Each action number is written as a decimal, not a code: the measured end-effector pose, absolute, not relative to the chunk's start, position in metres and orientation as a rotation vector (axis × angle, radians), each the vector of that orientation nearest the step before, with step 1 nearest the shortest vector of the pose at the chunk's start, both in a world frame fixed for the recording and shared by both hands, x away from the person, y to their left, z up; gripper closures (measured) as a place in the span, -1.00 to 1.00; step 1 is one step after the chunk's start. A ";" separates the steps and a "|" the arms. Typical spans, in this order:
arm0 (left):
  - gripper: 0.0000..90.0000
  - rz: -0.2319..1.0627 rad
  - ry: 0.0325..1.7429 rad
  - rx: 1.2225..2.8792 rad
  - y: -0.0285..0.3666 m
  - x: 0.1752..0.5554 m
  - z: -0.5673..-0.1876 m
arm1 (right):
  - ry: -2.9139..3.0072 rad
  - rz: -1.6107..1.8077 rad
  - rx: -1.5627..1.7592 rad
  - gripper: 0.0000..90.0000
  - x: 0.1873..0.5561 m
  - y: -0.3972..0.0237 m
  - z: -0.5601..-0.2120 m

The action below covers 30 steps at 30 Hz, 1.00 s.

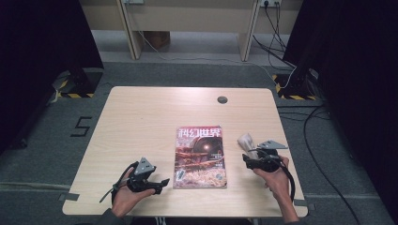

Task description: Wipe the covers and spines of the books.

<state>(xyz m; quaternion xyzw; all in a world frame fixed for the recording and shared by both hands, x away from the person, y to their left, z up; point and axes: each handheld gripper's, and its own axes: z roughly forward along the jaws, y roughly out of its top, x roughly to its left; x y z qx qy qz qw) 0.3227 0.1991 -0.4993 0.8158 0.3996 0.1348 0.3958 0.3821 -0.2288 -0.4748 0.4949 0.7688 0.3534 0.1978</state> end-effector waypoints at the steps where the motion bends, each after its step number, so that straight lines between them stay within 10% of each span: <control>1: -0.45 0.343 1.014 2.066 0.199 0.323 -0.499 | 2.156 0.993 1.383 -0.33 0.380 -0.228 -0.474; 30: -0.47 0.341 0.996 2.081 0.197 0.322 -0.499 | 2.274 1.016 1.325 -0.58 0.326 -0.219 -0.489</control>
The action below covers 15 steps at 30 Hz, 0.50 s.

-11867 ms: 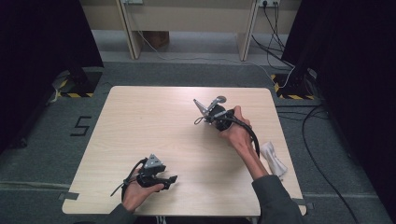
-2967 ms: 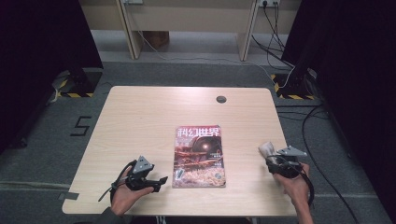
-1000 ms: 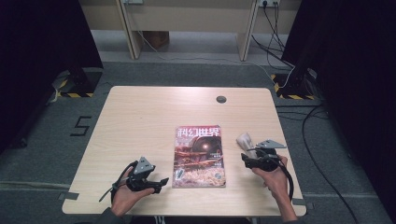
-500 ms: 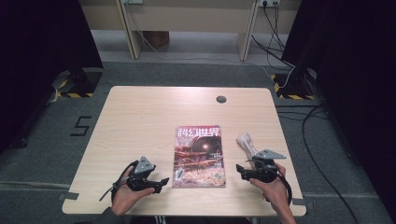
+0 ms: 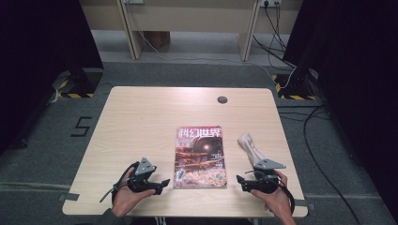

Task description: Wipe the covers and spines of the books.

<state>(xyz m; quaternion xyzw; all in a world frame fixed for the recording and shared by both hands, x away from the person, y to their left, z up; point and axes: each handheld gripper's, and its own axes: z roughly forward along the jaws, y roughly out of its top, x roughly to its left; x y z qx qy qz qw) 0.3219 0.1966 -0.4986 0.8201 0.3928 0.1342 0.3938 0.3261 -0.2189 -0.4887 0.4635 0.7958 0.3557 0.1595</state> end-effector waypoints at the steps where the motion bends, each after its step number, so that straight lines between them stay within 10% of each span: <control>1: -0.47 0.340 0.995 2.082 0.197 0.322 -0.499 | 2.278 1.015 1.319 -0.58 0.325 -0.219 -0.489; 15: -0.48 0.325 0.974 2.104 0.192 0.323 -0.500 | 2.312 0.976 1.318 -0.58 0.304 -0.223 -0.496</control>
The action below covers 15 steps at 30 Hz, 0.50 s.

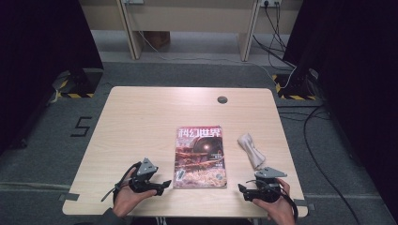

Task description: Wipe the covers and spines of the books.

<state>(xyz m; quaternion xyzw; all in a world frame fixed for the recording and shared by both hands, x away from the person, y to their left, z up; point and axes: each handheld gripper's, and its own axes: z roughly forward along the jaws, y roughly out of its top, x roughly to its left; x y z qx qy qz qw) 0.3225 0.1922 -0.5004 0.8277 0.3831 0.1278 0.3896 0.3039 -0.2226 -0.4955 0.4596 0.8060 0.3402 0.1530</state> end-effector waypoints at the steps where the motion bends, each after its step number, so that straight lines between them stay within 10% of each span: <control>1: -0.48 0.321 0.970 2.112 0.192 0.322 -0.501 | 2.324 0.972 1.313 -0.58 0.301 -0.223 -0.496; 15: -0.50 0.319 0.970 2.111 0.193 0.322 -0.501 | 2.356 0.957 1.298 -0.60 0.286 -0.222 -0.500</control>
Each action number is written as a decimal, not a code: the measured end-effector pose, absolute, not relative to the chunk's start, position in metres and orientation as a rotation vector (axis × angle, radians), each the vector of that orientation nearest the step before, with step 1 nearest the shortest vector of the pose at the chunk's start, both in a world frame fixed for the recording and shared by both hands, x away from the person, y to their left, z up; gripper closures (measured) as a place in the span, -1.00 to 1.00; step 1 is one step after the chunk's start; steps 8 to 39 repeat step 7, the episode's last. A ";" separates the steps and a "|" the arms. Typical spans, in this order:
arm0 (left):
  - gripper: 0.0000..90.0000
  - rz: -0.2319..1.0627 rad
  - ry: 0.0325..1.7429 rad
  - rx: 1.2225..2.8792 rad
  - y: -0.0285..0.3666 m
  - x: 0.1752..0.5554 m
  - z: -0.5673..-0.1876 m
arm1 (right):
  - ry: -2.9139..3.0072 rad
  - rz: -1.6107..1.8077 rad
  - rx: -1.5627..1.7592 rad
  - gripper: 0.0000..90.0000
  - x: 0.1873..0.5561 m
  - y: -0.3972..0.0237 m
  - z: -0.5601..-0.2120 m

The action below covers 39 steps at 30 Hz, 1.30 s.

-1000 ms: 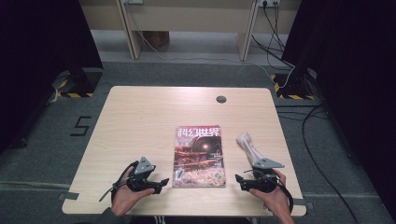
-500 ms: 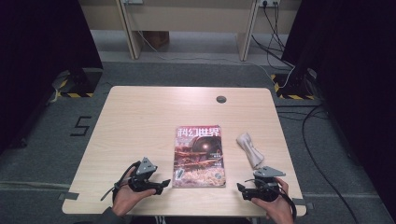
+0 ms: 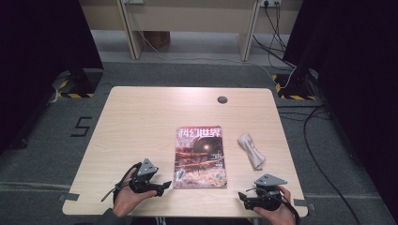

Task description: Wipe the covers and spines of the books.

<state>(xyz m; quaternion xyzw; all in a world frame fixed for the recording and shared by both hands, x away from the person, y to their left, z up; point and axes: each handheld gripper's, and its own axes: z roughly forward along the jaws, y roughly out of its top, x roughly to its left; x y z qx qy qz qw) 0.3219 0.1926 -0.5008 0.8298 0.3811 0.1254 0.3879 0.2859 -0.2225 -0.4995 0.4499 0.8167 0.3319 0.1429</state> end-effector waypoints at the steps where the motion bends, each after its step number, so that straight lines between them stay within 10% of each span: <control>1: -0.50 0.320 0.969 2.110 0.193 0.322 -0.501 | 2.357 0.955 1.296 -0.60 0.286 -0.222 -0.500; 39: -0.50 0.317 0.972 2.112 0.193 0.322 -0.501 | 2.349 0.951 1.288 -0.60 0.287 -0.224 -0.500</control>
